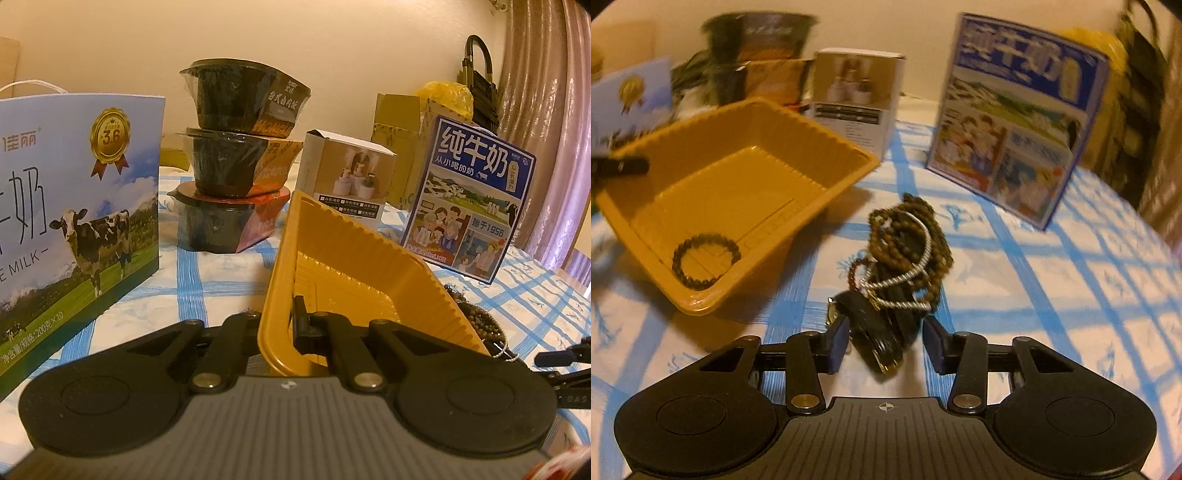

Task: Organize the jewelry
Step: 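Grasp the black watch from the jewelry pile with the right tool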

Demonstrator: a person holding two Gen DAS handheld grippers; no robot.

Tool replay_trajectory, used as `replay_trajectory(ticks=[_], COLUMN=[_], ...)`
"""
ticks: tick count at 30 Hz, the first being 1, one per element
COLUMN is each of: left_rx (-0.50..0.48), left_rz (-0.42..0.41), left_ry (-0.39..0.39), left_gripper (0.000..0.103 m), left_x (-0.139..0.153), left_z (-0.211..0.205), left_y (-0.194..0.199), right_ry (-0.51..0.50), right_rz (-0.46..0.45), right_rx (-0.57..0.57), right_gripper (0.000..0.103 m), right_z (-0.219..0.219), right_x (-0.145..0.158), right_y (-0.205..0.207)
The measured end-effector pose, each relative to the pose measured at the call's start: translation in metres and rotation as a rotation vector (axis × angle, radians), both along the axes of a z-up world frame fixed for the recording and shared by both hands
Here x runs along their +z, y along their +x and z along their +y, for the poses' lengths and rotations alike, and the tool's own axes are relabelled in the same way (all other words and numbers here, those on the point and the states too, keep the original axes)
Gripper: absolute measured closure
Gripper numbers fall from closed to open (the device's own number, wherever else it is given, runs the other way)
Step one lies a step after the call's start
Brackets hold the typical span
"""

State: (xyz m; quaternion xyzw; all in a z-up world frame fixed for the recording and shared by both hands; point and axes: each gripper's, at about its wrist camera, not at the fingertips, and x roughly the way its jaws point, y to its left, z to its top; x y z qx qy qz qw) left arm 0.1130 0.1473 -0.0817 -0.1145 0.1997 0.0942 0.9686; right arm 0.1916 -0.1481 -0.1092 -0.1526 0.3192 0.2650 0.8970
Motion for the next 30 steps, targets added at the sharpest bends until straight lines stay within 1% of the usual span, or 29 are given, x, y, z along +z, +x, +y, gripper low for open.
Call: replay_trajectory(ticks=[2, 5, 6, 9, 10, 11, 13, 15, 16, 18, 21, 26, 28, 30], left_rx=[0.0, 0.0, 0.0, -0.002, -0.002, -0.002, -0.002, -0.002, -0.002, -0.001, -0.002, -0.001, -0.001, -0.003], left_rz=[-0.001, 0.0, 0.0, -0.001, -0.001, -0.001, -0.002, -0.001, 0.0, 0.001, 0.001, 0.001, 0.001, -0.001], left_ry=[-0.001, -0.001, -0.001, 0.001, 0.001, -0.001, 0.0, 0.0, 0.0, -0.002, -0.002, -0.002, -0.001, 0.0], left_gripper=[0.098, 0.098, 0.098, 0.098, 0.098, 0.098, 0.098, 0.098, 0.098, 0.098, 0.098, 0.098, 0.098, 0.098], left_x=[0.0, 0.001, 0.001, 0.001, 0.001, 0.001, 0.001, 0.001, 0.001, 0.001, 0.0, 0.0, 0.0, 0.001], left_z=[0.0, 0.0, 0.0, 0.0, 0.0, 0.0, 0.0, 0.0, 0.0, 0.0, 0.001, 0.0, 0.0, 0.0], left_y=[0.0, 0.001, 0.001, 0.001, 0.001, 0.001, 0.001, 0.001, 0.001, 0.001, 0.001, 0.001, 0.001, 0.001], right_ry=[-0.062, -0.18, -0.213, -0.31, -0.338, -0.373, -0.404, -0.387, -0.357, -0.227, 0.042, 0.365, 0.46, 0.533], right_rz=[-0.042, -0.107, -0.123, -0.167, -0.181, -0.2, -0.223, -0.216, -0.203, -0.127, 0.02, 0.169, 0.216, 0.258], right_rx=[0.04, 0.106, 0.122, 0.175, 0.19, 0.208, 0.222, 0.202, 0.178, 0.104, -0.015, -0.175, -0.212, -0.248], right_gripper=[0.064, 0.072, 0.077, 0.082, 0.086, 0.088, 0.093, 0.094, 0.094, 0.094, 0.094, 0.094, 0.094, 0.094], right_z=[0.012, 0.028, 0.032, 0.041, 0.043, 0.046, 0.047, 0.043, 0.041, 0.029, 0.001, -0.041, -0.051, -0.059], right_x=[-0.003, -0.011, -0.014, -0.021, -0.023, -0.025, -0.026, -0.023, -0.02, -0.008, 0.009, 0.024, 0.027, 0.028], right_y=[-0.002, -0.007, -0.008, -0.01, -0.011, -0.012, -0.013, -0.009, -0.006, 0.006, 0.024, 0.043, 0.049, 0.053])
